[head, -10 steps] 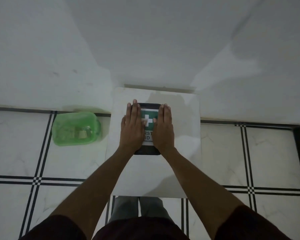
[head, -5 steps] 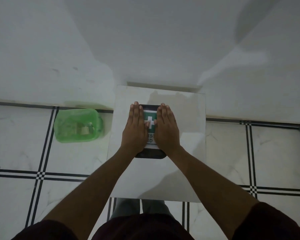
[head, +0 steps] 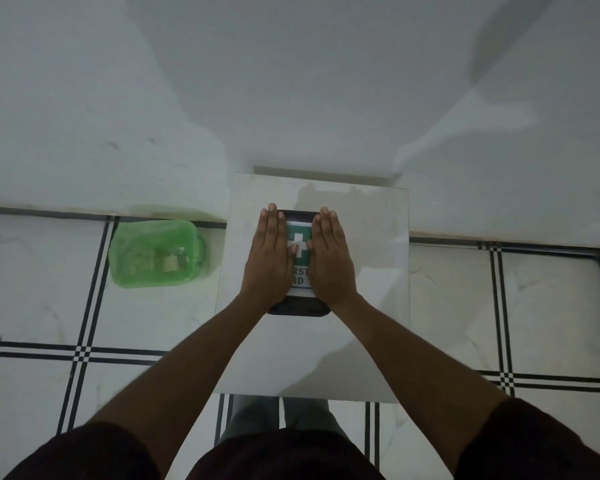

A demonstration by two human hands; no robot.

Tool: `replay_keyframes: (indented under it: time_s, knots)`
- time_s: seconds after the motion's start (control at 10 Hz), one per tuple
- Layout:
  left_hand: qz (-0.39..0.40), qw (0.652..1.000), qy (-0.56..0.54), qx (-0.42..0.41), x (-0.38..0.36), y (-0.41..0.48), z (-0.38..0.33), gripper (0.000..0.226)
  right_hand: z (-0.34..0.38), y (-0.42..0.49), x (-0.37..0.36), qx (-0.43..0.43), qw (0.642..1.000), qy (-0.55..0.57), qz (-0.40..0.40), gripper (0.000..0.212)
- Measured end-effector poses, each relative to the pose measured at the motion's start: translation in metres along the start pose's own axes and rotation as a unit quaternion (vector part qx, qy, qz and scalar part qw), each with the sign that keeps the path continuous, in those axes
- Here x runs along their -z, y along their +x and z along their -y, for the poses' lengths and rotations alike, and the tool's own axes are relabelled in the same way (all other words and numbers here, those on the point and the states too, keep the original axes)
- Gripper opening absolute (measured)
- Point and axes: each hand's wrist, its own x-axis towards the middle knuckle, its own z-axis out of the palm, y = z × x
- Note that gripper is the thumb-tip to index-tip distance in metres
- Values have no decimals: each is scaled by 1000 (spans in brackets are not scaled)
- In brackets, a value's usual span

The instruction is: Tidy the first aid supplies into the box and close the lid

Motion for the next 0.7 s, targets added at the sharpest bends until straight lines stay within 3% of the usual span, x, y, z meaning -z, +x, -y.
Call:
replay_keyframes:
  time_s: [0.2,0.4,0.5,0.7]
  knots:
    - [29,991,132,13,13,-8,-5,63,15,-20,17,-43,999,22,7,63]
    - [54,983,175,-5,6,-45,-4,67,21,-51,4,-62,998,-6,11,67]
    - [55,989,134,11,6,-46,-5,74,21,-50,6,-69,997,-8,15,65]
    - [3,1000,19,-20,19,-42,-8,64,21,-45,24,-67,996,47,-29,68]
